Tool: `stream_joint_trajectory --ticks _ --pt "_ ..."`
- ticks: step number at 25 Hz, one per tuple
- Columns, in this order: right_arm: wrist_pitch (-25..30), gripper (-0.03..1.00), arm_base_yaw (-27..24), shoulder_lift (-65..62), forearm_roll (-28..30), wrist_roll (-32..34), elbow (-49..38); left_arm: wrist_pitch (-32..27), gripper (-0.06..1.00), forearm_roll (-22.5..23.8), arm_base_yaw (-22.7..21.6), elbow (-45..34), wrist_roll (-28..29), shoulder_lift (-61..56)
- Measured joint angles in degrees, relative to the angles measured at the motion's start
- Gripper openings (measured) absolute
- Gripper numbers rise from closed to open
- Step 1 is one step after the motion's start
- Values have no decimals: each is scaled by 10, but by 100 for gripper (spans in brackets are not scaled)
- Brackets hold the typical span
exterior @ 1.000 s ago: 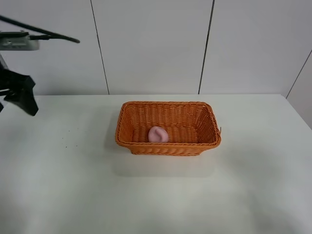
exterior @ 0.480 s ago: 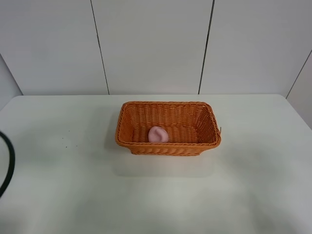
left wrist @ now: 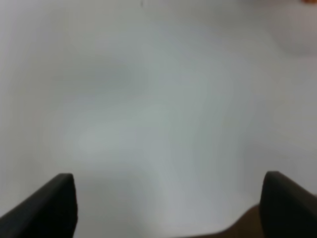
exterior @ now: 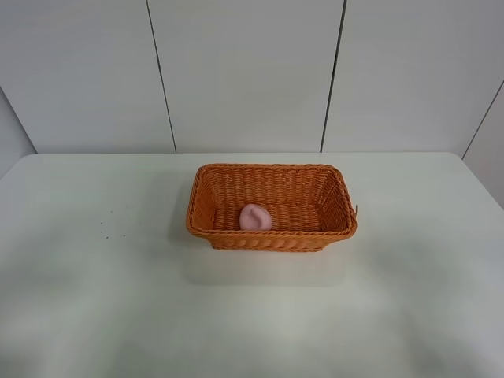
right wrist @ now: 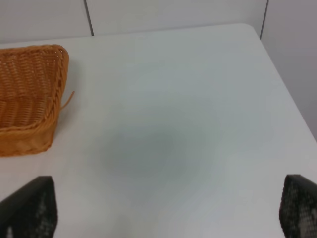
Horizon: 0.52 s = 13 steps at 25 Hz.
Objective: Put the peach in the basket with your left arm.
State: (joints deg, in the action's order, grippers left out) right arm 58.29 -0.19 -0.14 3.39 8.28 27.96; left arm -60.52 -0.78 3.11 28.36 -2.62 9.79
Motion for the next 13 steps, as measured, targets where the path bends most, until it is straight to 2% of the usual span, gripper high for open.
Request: stream_joint_trajectory --ticks 7,13 --pt "0 69 0 0 0 0 0 0 85 0 0 0 0 -93" --pt "0 69 0 0 0 0 0 -1 85 8 0 -1 11 -102"
